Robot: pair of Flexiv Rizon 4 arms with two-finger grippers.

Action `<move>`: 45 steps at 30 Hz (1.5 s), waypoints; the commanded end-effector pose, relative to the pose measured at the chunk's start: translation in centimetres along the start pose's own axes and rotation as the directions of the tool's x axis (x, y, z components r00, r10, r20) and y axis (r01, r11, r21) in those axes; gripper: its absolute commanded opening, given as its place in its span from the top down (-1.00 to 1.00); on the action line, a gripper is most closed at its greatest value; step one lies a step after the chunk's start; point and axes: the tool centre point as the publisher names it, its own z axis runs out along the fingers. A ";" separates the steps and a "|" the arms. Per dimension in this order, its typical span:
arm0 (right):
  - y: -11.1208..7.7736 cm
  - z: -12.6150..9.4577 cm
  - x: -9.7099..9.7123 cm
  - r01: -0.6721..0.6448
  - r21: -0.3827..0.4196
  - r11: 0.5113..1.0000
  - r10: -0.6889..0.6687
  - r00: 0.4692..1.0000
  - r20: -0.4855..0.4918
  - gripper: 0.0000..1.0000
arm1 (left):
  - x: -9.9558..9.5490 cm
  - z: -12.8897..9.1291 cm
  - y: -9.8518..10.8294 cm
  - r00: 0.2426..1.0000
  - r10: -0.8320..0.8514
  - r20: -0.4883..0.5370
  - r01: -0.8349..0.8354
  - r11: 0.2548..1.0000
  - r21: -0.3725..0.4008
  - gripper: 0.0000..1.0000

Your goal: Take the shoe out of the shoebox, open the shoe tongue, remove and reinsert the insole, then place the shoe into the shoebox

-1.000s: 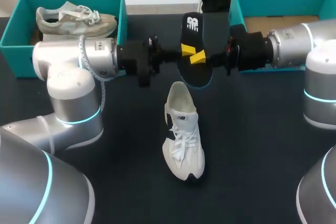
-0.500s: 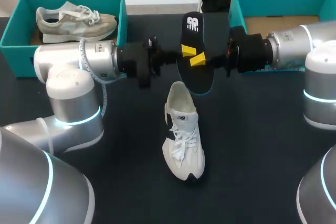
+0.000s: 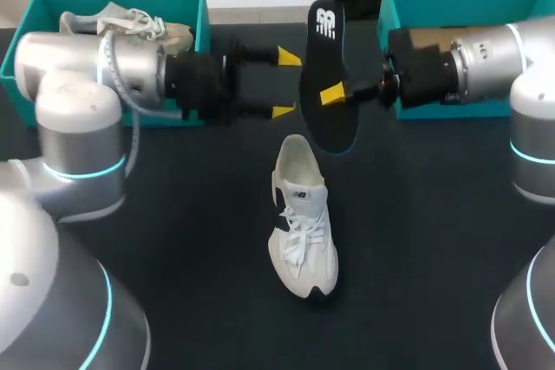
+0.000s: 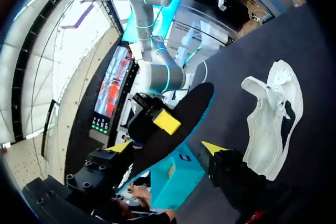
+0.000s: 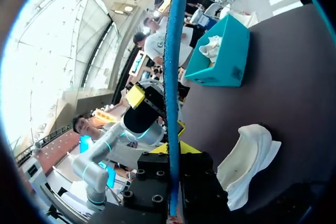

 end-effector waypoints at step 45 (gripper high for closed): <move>2.0 3.3 -5.6 0.563 0.054 0.824 -0.564 0.825 0.007 1.00 | 15.1 -6.1 2.4 0.703 -0.669 -0.240 0.574 0.733 -0.363 -1.00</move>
